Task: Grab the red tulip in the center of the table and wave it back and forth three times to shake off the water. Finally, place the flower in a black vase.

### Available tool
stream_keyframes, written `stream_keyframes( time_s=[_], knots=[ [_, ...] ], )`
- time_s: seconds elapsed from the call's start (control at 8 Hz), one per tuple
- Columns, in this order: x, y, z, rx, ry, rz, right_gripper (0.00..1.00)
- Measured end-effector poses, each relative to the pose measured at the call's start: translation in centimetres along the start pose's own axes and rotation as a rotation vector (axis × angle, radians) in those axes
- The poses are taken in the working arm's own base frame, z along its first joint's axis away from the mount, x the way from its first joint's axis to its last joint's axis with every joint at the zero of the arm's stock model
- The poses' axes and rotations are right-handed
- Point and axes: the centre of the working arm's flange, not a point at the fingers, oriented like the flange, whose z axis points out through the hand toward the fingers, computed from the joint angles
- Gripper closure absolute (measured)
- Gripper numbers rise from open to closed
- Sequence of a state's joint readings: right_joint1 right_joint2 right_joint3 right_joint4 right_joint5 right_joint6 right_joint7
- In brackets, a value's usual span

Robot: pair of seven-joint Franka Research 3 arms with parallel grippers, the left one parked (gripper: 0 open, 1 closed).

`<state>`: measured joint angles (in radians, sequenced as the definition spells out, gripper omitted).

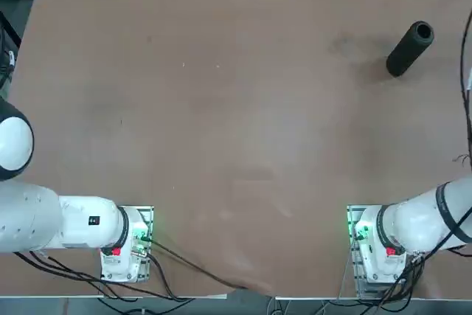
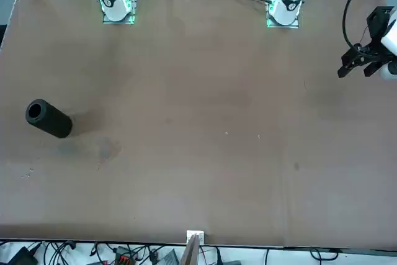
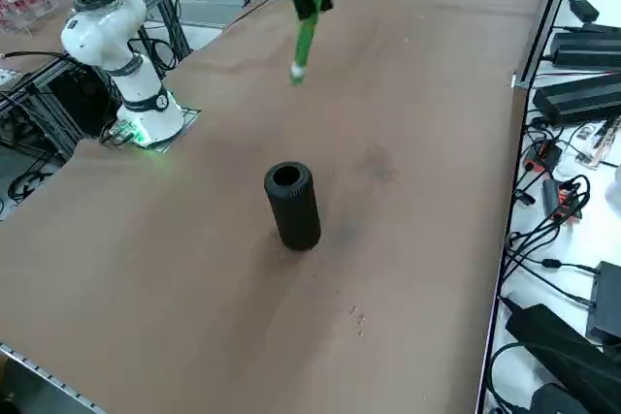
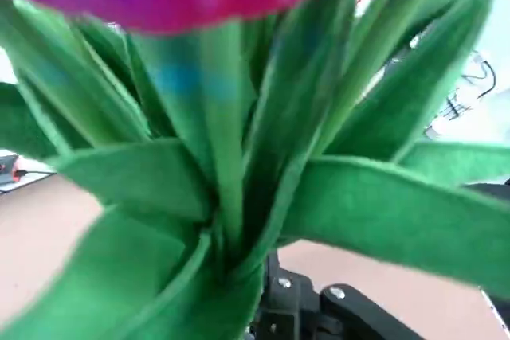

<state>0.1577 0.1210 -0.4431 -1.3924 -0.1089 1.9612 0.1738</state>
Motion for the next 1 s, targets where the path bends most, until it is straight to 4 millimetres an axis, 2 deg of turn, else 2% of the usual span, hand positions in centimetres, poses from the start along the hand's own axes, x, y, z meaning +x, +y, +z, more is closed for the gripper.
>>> stream_keyframes(
  time_s=[0.12,0.25,0.38,0.62,1.0],
  knots=[
    [0.0,0.0,0.0,0.008,-0.003,-0.004,0.89],
    [-0.2,-1.2,-0.2,0.022,-0.006,-0.019,0.89],
    [-0.9,-3.6,-0.5,0.038,-0.031,-0.045,0.89],
    [-3.8,-11.6,-2.1,0.066,-0.092,-0.021,0.89],
    [-10.9,-24.5,-6.2,0.009,-0.112,0.104,0.89]
  ],
)
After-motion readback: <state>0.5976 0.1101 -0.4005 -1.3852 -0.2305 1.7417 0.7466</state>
